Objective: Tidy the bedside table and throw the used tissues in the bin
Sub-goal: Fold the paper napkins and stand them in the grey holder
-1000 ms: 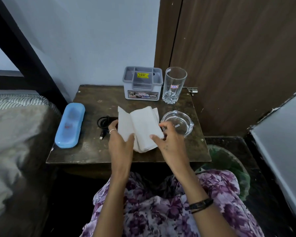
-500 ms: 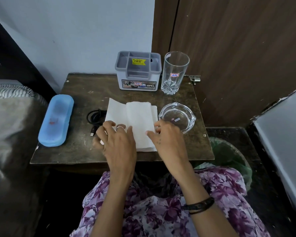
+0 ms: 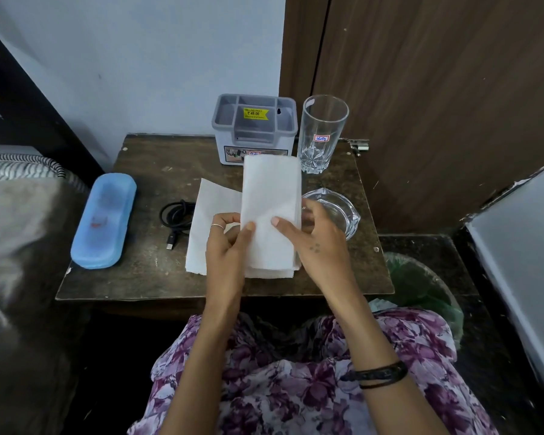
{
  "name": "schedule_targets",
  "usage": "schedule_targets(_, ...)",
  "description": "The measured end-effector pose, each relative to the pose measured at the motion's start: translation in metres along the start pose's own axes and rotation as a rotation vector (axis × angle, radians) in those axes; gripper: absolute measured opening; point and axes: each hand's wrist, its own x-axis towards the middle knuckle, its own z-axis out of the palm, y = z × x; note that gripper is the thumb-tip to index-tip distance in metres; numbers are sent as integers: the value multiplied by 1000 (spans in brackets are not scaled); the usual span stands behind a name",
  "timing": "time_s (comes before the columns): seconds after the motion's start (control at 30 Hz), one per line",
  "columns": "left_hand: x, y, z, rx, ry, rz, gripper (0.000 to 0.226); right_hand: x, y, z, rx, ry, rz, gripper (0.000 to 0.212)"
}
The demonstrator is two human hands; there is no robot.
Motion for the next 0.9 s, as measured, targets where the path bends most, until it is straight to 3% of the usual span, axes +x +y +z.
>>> schedule_targets(0.07,3,0,-1,-101,-24,-60,7,2,0,-2,156,-43,61,51)
schedule_targets(0.2,5,-5,-4,-1,-21,2,7,4,1,-4,298,-73,74,24)
schedule_targets(0.3,7,-9,-6,98,40,49,4,5,3,-3,238,-37,14,24)
schedule_targets(0.47,6,-11,-10,197,89,69,4,4,7,1,27,-220,73,42)
schedule_targets(0.53,6,-11,-13,294,13,92,11,3,10,3,-91,-171,21,40)
schedule_targets(0.7,17,4,-14,333,-121,156,44,11,-2,2,-29,-44,-103,23)
schedule_targets(0.9,84,62,7,557,-110,413,41,65,-51,-1,-17,21,-271,34)
